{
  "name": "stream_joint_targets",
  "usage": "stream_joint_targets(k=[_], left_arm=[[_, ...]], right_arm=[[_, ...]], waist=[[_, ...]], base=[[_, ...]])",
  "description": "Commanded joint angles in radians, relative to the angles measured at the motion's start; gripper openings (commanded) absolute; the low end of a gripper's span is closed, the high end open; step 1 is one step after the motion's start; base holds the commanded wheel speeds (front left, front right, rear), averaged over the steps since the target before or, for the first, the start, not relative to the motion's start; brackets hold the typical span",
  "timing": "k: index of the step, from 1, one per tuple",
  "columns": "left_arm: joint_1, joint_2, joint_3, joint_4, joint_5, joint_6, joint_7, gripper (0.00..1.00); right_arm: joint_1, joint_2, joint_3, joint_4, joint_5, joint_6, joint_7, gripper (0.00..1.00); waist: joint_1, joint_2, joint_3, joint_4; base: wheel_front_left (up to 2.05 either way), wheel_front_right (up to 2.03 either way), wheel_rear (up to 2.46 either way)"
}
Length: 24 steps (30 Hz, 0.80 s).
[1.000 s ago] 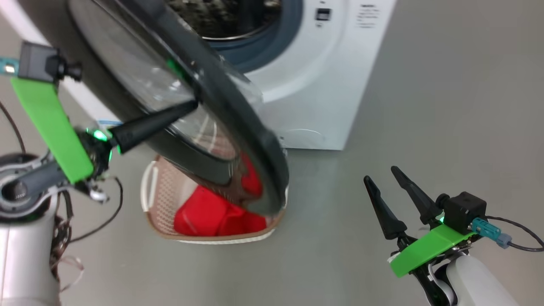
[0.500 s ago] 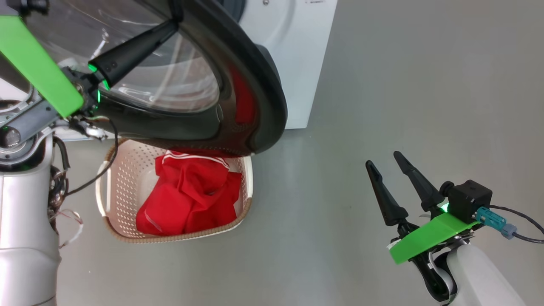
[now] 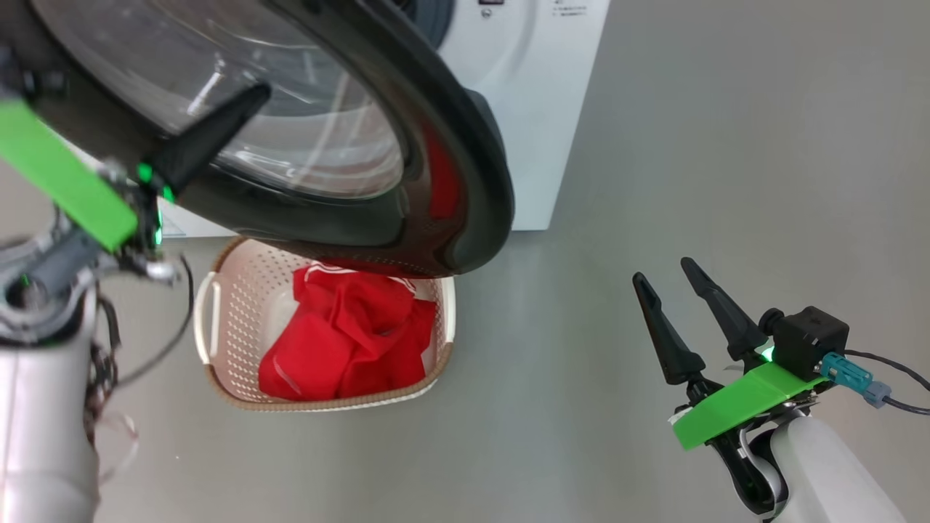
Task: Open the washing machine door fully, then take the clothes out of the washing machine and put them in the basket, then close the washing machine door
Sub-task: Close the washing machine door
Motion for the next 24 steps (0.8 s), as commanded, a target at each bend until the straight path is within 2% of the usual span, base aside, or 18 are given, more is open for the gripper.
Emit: stream_joint_targets(k=[1, 3, 4, 5, 7, 9, 11, 12, 19, 24], left_arm=[[0.022, 0.051, 0.040, -0.025, 0.005, -0.004, -0.021, 0.00], [0.071, 0.054, 0.048, -0.026, 0.005, -0.004, -0.057, 0.00], [0.095, 0.056, 0.050, -0.029, 0.007, -0.004, -0.075, 0.07], [0.095, 0.056, 0.050, -0.029, 0.007, -0.004, -0.075, 0.07], [0.145, 0.058, 0.054, -0.036, 0.014, -0.004, -0.117, 0.23], [0.193, 0.062, 0.056, -0.039, 0.026, -0.004, -0.162, 0.41], [0.243, 0.068, 0.053, -0.046, 0.035, -0.004, -0.202, 0.91], [0.266, 0.072, 0.053, -0.047, 0.040, -0.004, -0.223, 1.00], [0.412, 0.099, 0.028, -0.058, 0.074, -0.004, -0.390, 1.00], [0.503, 0.142, -0.023, -0.048, 0.137, -0.004, -0.539, 1.00]], right_arm=[[0.000, -0.006, 0.015, -0.021, -0.010, 0.002, -0.012, 1.00], [0.007, -0.008, 0.015, -0.020, -0.010, 0.002, -0.012, 1.00], [0.011, -0.009, 0.015, -0.020, -0.009, 0.002, -0.012, 1.00], [0.011, -0.009, 0.015, -0.020, -0.009, 0.002, -0.012, 1.00], [0.020, -0.012, 0.014, -0.020, -0.009, 0.002, -0.012, 1.00], [0.029, -0.017, 0.013, -0.021, -0.008, 0.002, -0.012, 1.00], [0.036, -0.023, 0.013, -0.022, -0.008, 0.002, -0.012, 1.00], [0.039, -0.026, 0.013, -0.022, -0.008, 0.002, -0.012, 1.00], [0.067, -0.053, 0.007, -0.022, -0.004, 0.002, -0.012, 1.00], [0.093, -0.066, -0.005, -0.023, -0.003, 0.002, -0.012, 1.00]], waist=[[0.0000, 0.0000, -0.019, 0.018], [0.0000, 0.0000, -0.032, 0.027], [0.0000, 0.0000, -0.038, 0.032], [0.0000, 0.0000, -0.038, 0.032], [0.0000, 0.0000, -0.048, 0.041], [0.0000, 0.0000, -0.057, 0.051], [0.0000, 0.0000, -0.063, 0.057], [0.0000, 0.0000, -0.064, 0.060], [0.0000, 0.0000, -0.082, 0.064], [0.0000, 0.0000, -0.097, 0.044]], base=[[0.00, 0.00, 0.00], [0.00, 0.00, 0.00], [0.00, 0.00, 0.00], [0.00, 0.00, 0.00], [0.00, 0.00, 0.00], [0.00, 0.00, 0.00], [0.00, 0.00, 0.00], [0.00, 0.00, 0.00], [0.00, 0.00, 0.00], [0.00, 0.00, 0.00]])
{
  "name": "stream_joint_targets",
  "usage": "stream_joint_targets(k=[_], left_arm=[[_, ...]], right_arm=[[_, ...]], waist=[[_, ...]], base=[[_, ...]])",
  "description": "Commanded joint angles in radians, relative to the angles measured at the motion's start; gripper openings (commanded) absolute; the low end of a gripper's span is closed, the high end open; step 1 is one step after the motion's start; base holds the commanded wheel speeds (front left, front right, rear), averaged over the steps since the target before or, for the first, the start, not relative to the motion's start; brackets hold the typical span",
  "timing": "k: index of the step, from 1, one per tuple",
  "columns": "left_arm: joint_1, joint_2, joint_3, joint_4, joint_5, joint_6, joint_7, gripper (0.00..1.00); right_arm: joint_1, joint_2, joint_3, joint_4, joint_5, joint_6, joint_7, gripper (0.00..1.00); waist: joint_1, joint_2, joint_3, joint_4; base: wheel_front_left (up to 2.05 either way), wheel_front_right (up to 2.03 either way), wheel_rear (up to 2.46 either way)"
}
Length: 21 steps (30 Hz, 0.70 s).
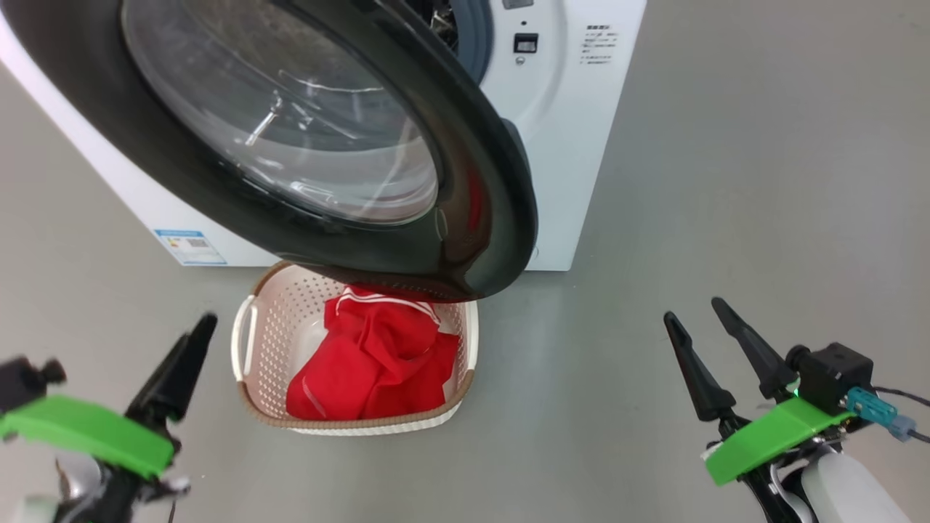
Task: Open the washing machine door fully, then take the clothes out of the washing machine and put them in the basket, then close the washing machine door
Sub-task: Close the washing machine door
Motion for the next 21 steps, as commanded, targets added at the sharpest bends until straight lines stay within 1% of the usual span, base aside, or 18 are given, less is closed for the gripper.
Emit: stream_joint_targets(k=[1, 4, 10, 12, 13, 14, 18, 21], left_arm=[[0.007, 0.060, 0.013, -0.012, 0.039, -0.004, -0.045, 1.00], [0.042, 0.093, -0.045, 0.028, 0.098, -0.004, -0.139, 1.00], [0.075, 0.108, -0.131, 0.103, 0.126, -0.004, -0.330, 1.00], [0.079, 0.116, -0.160, 0.130, 0.150, -0.004, -0.399, 1.00], [0.081, 0.123, -0.185, 0.157, 0.178, -0.004, -0.460, 1.00], [0.082, 0.127, -0.195, 0.174, 0.201, -0.004, -0.480, 1.00], [0.086, 0.119, -0.189, 0.215, 0.272, -0.004, -0.507, 1.00], [0.093, 0.079, -0.087, 0.204, 0.409, -0.004, -0.509, 1.00]], right_arm=[[0.020, -0.015, 0.010, -0.024, -0.002, 0.002, -0.012, 1.00], [0.028, -0.020, 0.004, -0.024, -0.001, 0.002, -0.012, 1.00], [0.041, -0.021, -0.006, -0.025, 0.000, 0.002, -0.012, 1.00], [0.045, -0.020, -0.009, -0.026, 0.000, 0.002, -0.012, 1.00], [0.047, -0.019, -0.011, -0.026, -0.001, 0.002, -0.012, 1.00], [0.048, -0.018, -0.011, -0.026, -0.001, 0.002, -0.012, 1.00], [0.051, -0.017, -0.016, -0.027, -0.001, 0.002, -0.012, 1.00], [0.053, -0.017, -0.023, -0.029, -0.001, 0.002, -0.012, 1.00]], waist=[[0.0000, 0.0000, -0.006, -0.013], [0.0000, 0.0000, -0.010, -0.031], [0.0000, 0.0000, -0.017, -0.060], [0.0000, 0.0000, -0.019, -0.068], [0.0000, 0.0000, -0.021, -0.075], [0.0000, 0.0000, -0.024, -0.078], [0.0000, 0.0000, -0.029, -0.085], [0.0000, 0.0000, -0.030, -0.085]], base=[[0.00, 0.00, 0.00], [0.00, 0.00, 0.00], [0.00, 0.00, 0.00], [0.00, 0.00, 0.00], [0.00, 0.00, 0.00], [0.00, 0.00, 0.00], [0.00, 0.00, 0.00], [0.00, 0.00, 0.00]])
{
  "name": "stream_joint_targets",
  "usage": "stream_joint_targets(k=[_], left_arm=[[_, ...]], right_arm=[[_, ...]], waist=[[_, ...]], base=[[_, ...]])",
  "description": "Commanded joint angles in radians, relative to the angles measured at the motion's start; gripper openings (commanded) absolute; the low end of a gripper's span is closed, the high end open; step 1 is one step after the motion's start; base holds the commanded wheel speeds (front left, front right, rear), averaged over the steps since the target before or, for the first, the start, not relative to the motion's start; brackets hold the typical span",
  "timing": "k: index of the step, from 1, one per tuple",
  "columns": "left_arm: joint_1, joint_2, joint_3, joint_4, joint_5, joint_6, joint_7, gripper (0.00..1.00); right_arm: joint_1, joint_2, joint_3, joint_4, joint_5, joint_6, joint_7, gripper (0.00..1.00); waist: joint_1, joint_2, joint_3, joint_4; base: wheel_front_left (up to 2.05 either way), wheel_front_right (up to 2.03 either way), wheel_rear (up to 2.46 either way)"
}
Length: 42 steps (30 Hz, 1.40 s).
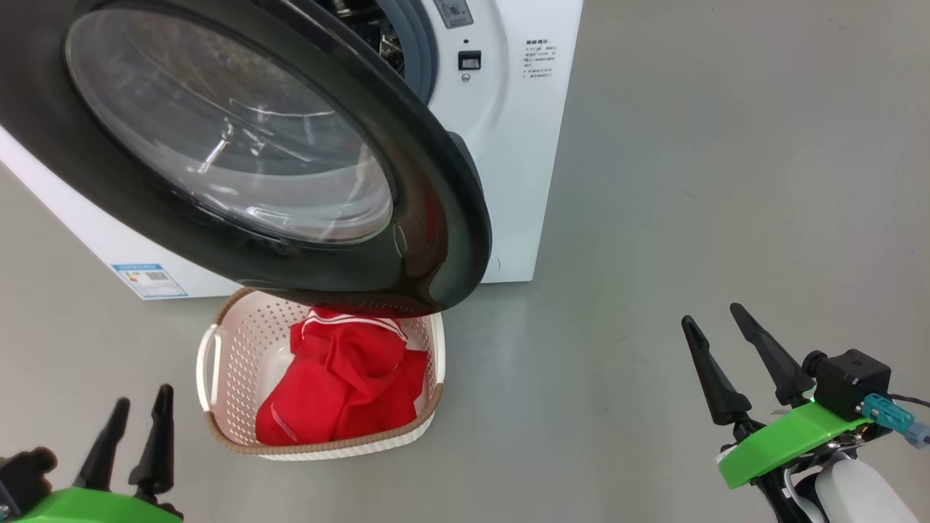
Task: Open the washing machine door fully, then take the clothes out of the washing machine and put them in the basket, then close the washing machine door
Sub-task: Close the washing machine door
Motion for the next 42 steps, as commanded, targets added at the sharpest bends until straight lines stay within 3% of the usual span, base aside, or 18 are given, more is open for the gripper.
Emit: stream_joint_targets(k=[1, 8, 13, 19, 29, 30, 31, 32, 33, 42], left_arm=[[0.001, 0.019, 0.051, -0.024, 0.027, -0.003, -0.012, 1.00], [0.072, -0.111, 0.248, -0.100, 0.346, -0.003, -0.012, 1.00], [0.106, -0.196, 0.342, -0.163, 0.499, -0.003, -0.012, 1.00], [0.120, -0.245, 0.364, -0.163, 0.568, -0.003, -0.012, 1.00], [0.109, -0.262, 0.361, -0.162, 0.587, -0.003, -0.012, 1.00], [0.106, -0.264, 0.356, -0.163, 0.586, -0.003, -0.012, 1.00], [0.106, -0.264, 0.356, -0.163, 0.586, -0.003, -0.012, 1.00], [0.099, -0.267, 0.345, -0.162, 0.585, -0.003, -0.012, 1.00], [0.096, -0.269, 0.341, -0.162, 0.584, -0.003, -0.012, 1.00], [0.079, -0.287, 0.309, -0.176, 0.584, -0.003, -0.012, 1.00]], right_arm=[[0.018, -0.007, 0.016, -0.027, -0.002, 0.002, -0.012, 1.00], [0.020, -0.006, 0.000, -0.035, -0.005, 0.002, -0.012, 1.00], [0.025, -0.005, -0.006, -0.036, -0.007, 0.002, -0.012, 1.00], [0.027, 0.001, -0.010, -0.035, -0.008, 0.002, -0.012, 1.00], [0.012, 0.005, -0.013, -0.042, -0.007, 0.002, -0.012, 1.00], [0.007, 0.006, -0.010, -0.044, -0.005, 0.002, -0.012, 0.79], [0.007, 0.006, -0.010, -0.044, -0.005, 0.002, -0.012, 0.79], [-0.007, 0.011, -0.003, -0.052, 0.000, 0.002, -0.012, 0.30], [-0.017, 0.015, 0.003, -0.057, 0.003, 0.002, -0.012, 0.00], [-0.120, 0.059, 0.082, -0.092, 0.015, 0.002, -0.012, 0.00]], waist=[[0.0000, -0.0001, 0.000, 0.000], [0.0000, -0.0001, 0.000, 0.002], [0.0000, -0.0001, -0.002, 0.007], [0.0000, -0.0001, 0.002, 0.010], [0.0000, -0.0001, 0.002, 0.027], [0.0000, -0.0001, 0.002, 0.031], [0.0000, -0.0001, 0.002, 0.031], [0.0000, -0.0001, 0.001, 0.042], [0.0000, -0.0001, 0.001, 0.047], [0.0000, -0.0001, -0.008, 0.103]], base=[[0.00, 0.00, 0.00], [0.00, 0.00, 0.00], [0.00, 0.00, 0.00], [0.00, 0.00, 0.00], [0.00, 0.00, 0.00], [0.00, 0.00, 0.00], [0.00, 0.00, 0.00], [0.00, 0.00, 0.00], [0.00, 0.00, 0.00], [0.00, 0.00, 0.00]])
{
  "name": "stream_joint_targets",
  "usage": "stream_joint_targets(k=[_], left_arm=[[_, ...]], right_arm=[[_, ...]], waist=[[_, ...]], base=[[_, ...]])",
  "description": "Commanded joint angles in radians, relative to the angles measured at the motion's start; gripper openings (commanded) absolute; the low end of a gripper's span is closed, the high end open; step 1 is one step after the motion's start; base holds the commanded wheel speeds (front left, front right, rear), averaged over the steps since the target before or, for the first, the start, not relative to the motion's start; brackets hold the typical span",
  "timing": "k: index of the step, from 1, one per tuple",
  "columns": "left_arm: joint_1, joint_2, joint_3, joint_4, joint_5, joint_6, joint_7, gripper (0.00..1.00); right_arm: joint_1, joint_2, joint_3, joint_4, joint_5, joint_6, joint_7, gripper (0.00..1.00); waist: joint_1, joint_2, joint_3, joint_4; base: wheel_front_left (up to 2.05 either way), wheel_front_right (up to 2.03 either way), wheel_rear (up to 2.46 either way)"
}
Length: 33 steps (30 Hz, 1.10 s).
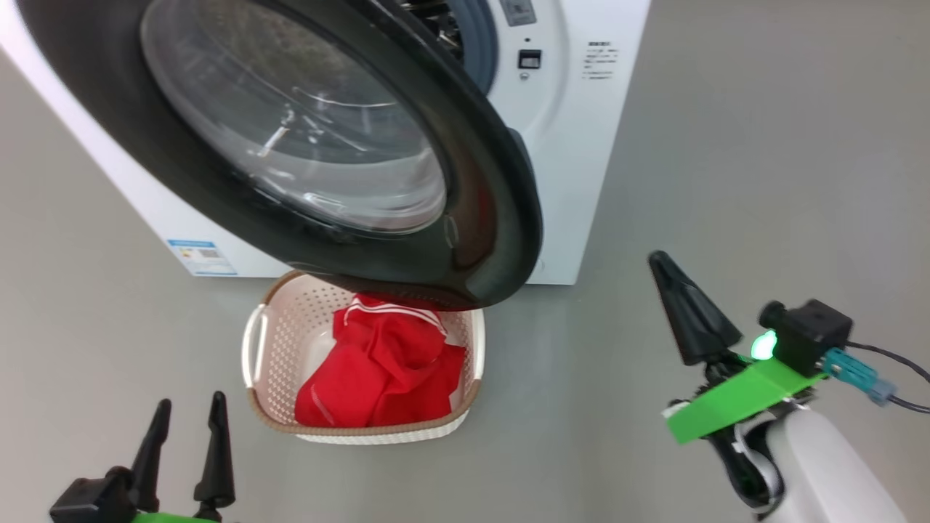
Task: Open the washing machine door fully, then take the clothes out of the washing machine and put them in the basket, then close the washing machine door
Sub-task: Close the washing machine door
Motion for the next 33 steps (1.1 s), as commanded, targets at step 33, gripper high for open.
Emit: stream_joint_targets(k=[33], left_arm=[[-0.172, -0.021, -0.086, -0.046, -0.019, -0.003, -0.012, 1.00]], right_arm=[[-0.319, 0.016, 0.129, 0.126, 0.056, 0.002, -0.012, 0.00]], waist=[[0.0000, 0.0000, 0.183, 0.187]], base=[[0.00, 0.00, 0.00]])
